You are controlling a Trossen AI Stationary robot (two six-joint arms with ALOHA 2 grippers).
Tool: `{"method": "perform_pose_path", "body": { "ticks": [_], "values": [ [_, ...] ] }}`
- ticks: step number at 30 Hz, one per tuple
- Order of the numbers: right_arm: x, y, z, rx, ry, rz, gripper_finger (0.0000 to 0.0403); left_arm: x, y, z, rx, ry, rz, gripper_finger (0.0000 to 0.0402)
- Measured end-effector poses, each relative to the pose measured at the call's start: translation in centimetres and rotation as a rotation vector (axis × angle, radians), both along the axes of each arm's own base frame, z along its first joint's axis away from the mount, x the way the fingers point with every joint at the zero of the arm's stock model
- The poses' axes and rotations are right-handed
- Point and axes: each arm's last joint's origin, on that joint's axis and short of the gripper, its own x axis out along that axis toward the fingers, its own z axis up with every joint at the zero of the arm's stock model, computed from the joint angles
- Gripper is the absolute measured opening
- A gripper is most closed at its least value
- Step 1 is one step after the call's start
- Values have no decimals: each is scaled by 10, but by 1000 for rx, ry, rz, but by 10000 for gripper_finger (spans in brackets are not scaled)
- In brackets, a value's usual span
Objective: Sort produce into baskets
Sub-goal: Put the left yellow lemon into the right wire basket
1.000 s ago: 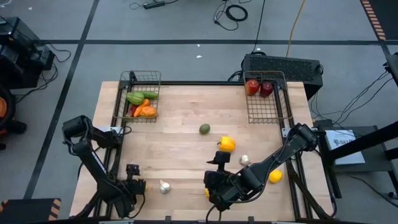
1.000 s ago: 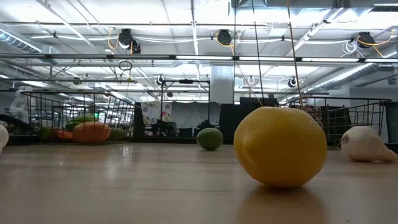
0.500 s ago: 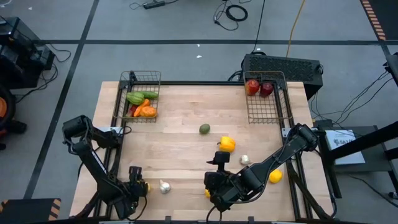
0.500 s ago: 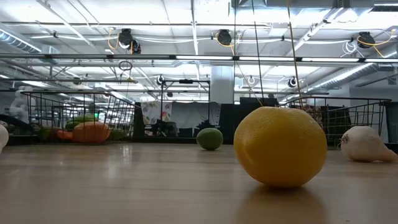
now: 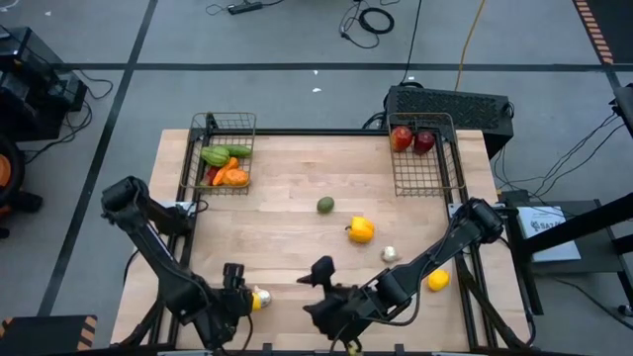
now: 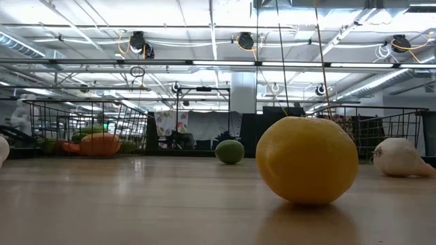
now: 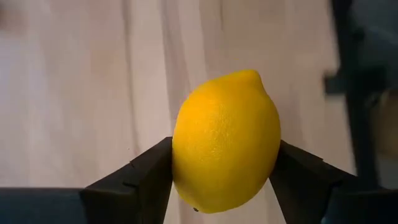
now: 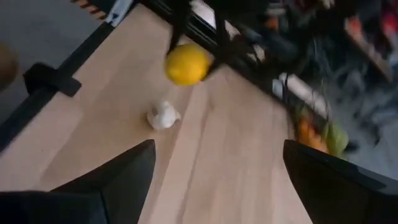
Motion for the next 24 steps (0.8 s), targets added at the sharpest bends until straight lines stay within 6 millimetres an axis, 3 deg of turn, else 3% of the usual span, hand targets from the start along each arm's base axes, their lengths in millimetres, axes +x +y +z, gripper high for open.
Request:
{"method": "perform_pose_path", "body": {
  "ticks": [5, 10, 24],
  "values": [
    [2, 3, -1, -128, -9, 134, 338, 13, 11, 45, 4, -148, -44, 237],
    [6, 3, 4, -248, -42, 217, 336, 26, 28, 72, -2, -229, -33, 237],
    [28, -28, 8, -420, -54, 295, 336, 59, 57, 79, 5, -254, -113, 237]
  ]
}}
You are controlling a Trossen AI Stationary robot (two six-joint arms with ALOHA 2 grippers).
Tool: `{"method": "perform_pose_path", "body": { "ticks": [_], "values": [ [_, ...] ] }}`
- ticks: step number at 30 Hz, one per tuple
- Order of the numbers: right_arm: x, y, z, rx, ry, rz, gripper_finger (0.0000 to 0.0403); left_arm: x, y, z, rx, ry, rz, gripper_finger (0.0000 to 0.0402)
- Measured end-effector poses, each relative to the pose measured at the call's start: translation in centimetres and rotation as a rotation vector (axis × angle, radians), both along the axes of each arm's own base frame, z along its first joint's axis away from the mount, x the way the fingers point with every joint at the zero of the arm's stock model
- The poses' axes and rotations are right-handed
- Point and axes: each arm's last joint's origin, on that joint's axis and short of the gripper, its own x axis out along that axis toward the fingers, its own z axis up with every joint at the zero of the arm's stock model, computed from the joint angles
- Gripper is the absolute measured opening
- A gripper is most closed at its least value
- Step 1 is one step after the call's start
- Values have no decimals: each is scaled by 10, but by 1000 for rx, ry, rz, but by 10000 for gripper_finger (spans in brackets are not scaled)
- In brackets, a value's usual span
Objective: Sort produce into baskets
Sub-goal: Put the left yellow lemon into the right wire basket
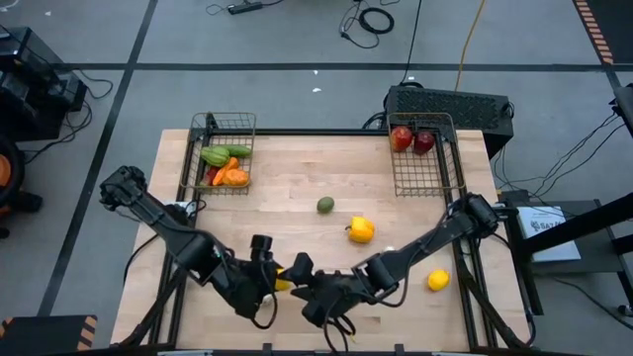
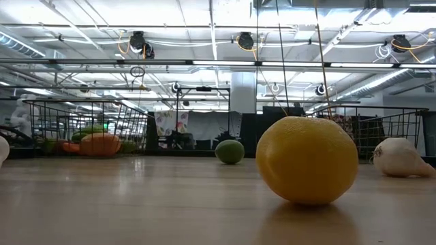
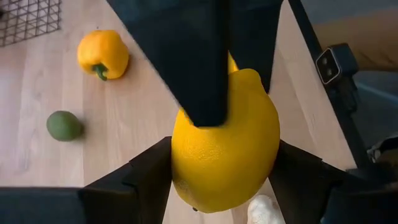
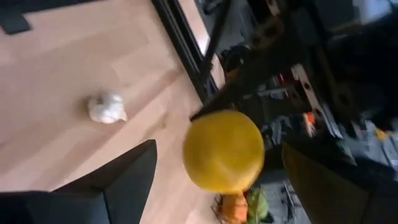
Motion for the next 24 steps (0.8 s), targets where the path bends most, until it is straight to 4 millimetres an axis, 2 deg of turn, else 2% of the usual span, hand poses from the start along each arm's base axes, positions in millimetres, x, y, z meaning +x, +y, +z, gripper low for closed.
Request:
{"method": "perform_pose_path", "body": {
  "ticks": [9, 20, 24],
  "values": [
    [10, -19, -1, -9, 19, 9, 323, 8, 8, 1, 2, -9, -27, 237],
    [12, -27, -4, 3, 58, 9, 218, 15, 18, 1, -1, -13, 9, 237],
    [11, -28, -4, 23, 68, -11, 201, 16, 18, 1, 7, -15, -7, 237]
  ]
}}
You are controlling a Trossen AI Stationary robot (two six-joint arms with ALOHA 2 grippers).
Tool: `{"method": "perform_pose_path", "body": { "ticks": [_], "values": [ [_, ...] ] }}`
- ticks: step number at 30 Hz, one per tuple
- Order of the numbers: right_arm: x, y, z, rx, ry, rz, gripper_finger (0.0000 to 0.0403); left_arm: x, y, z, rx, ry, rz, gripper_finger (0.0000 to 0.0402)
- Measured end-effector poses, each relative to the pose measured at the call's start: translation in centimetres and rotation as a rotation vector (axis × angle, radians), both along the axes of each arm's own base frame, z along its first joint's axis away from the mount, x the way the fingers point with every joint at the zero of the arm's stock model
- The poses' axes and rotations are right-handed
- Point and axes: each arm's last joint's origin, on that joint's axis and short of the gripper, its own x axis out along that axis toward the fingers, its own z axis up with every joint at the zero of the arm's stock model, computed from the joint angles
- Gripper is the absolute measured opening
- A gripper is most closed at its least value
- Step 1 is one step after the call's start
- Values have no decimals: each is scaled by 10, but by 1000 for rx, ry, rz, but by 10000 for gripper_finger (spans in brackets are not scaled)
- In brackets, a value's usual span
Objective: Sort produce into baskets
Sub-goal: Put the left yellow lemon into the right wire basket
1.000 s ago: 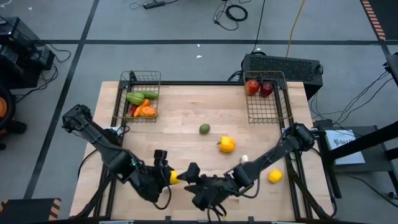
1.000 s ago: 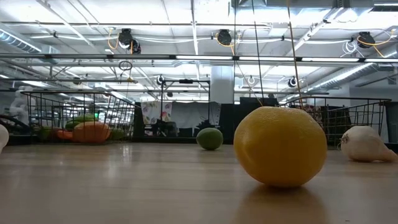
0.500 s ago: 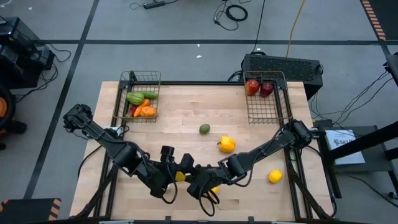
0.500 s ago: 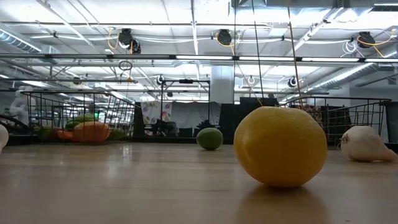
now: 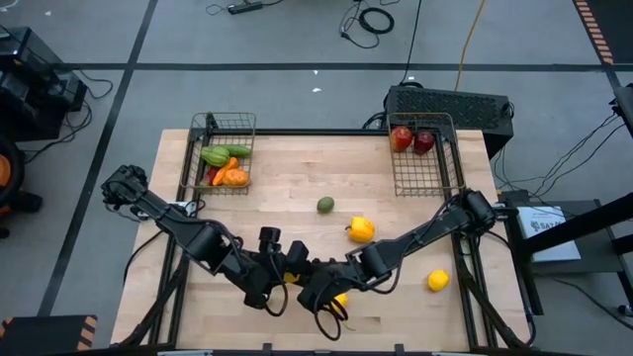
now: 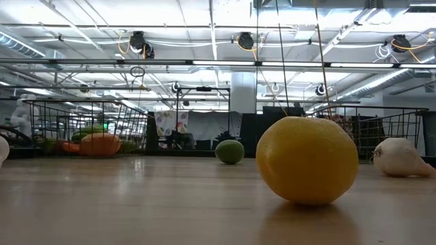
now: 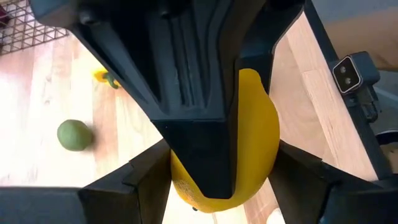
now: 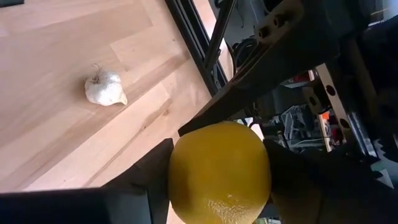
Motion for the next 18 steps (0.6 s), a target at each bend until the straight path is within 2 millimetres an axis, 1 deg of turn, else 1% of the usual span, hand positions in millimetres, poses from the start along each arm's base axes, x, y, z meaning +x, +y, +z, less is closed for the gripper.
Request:
{"method": "perform_pose_path", "body": {
  "ticks": [4, 7, 9, 15, 18],
  "values": [
    [0, 0, 0, 18, -1, -9, 211, 1, -1, 1, -7, -10, 1, 238],
    [-2, 2, 0, 31, -2, -28, 219, 1, 0, 1, -3, -28, 44, 249],
    [-3, 4, 0, 29, -9, -57, 219, 1, 0, 1, 7, -38, 74, 268],
    [-11, 9, -6, 14, 23, -151, 216, -4, 4, 3, 108, -65, 122, 348],
    [-17, 9, -12, 45, 79, -209, 217, -9, 7, 5, 175, -69, 140, 373]
  ]
}}
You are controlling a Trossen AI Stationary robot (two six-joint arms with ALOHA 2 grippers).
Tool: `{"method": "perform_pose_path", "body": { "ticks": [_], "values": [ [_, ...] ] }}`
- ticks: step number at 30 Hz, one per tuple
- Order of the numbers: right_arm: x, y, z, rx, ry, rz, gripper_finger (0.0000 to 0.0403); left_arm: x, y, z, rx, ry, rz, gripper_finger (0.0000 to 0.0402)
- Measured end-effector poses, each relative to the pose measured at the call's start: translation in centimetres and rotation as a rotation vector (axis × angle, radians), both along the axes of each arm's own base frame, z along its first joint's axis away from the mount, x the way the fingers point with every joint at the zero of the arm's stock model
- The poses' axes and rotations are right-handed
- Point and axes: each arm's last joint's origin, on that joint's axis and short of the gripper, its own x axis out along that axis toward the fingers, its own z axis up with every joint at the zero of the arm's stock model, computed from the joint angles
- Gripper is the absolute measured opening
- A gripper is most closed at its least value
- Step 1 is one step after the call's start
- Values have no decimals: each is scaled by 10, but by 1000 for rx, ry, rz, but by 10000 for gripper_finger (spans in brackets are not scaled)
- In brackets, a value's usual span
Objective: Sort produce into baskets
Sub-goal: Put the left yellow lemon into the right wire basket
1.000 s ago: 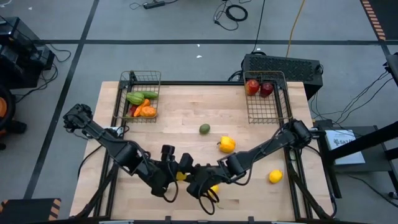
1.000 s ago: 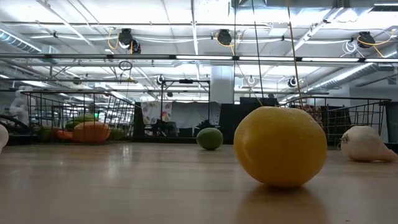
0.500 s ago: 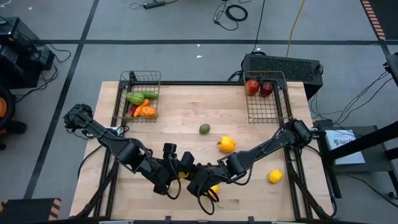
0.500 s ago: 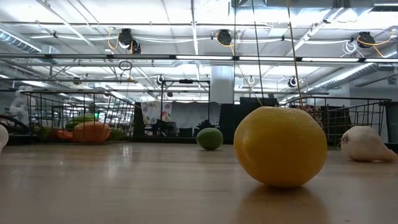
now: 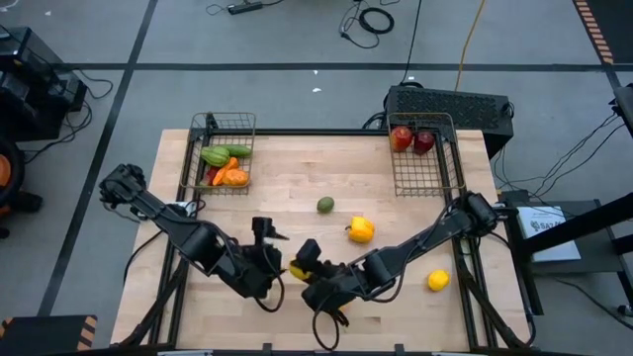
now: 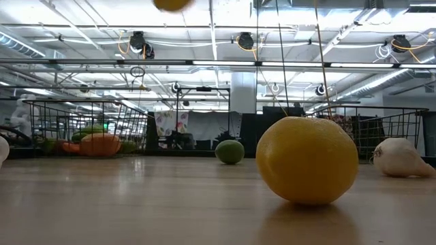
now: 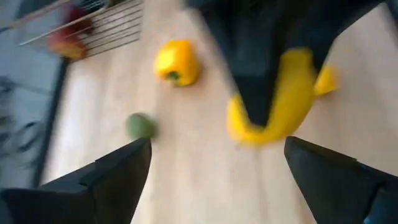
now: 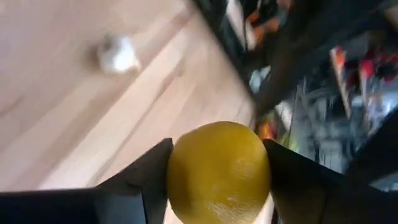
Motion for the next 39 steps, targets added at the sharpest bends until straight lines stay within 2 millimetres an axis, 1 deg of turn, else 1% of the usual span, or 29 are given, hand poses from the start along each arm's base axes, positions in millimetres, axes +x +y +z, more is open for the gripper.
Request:
{"method": "perform_pose_path", "body": {
  "ticks": [4, 7, 9, 11, 13, 18, 22, 25, 28, 32, 36, 39],
  "values": [
    [-10, -7, -10, 25, 103, -126, 217, -10, 10, 3, 127, -1, 84, 378],
    [-19, -21, -15, 10, 186, -245, 217, -13, 18, 5, 241, -32, 163, 374],
    [-29, -34, -13, -40, 236, -340, 217, -13, 22, 6, 314, -65, 214, 370],
    [-38, -51, -5, -73, 257, -437, 217, -12, 27, 7, 358, -87, 253, 367],
    [-49, -69, 5, -94, 281, -525, 217, -10, 31, 8, 367, -91, 275, 366],
    [-79, -120, 41, -86, 309, -730, 217, -5, 41, 8, 356, -96, 328, 365],
    [-114, -166, 65, -19, 234, -890, 217, -4, 45, 7, 355, -90, 351, 365],
    [-145, -198, 71, 82, 112, -1008, 217, -5, 47, 6, 353, -81, 367, 365],
    [-175, -225, 63, 172, -23, -1108, 217, -6, 48, 6, 354, -75, 373, 365],
    [-204, -250, 41, 242, -194, -1197, 217, -6, 48, 6, 352, -77, 373, 365],
    [-216, -267, 13, 248, -291, -1234, 217, -4, 51, 6, 345, -84, 388, 365],
    [-218, -279, -7, 272, -278, -1255, 217, -1, 54, 7, 337, -93, 406, 365]
  ]
}}
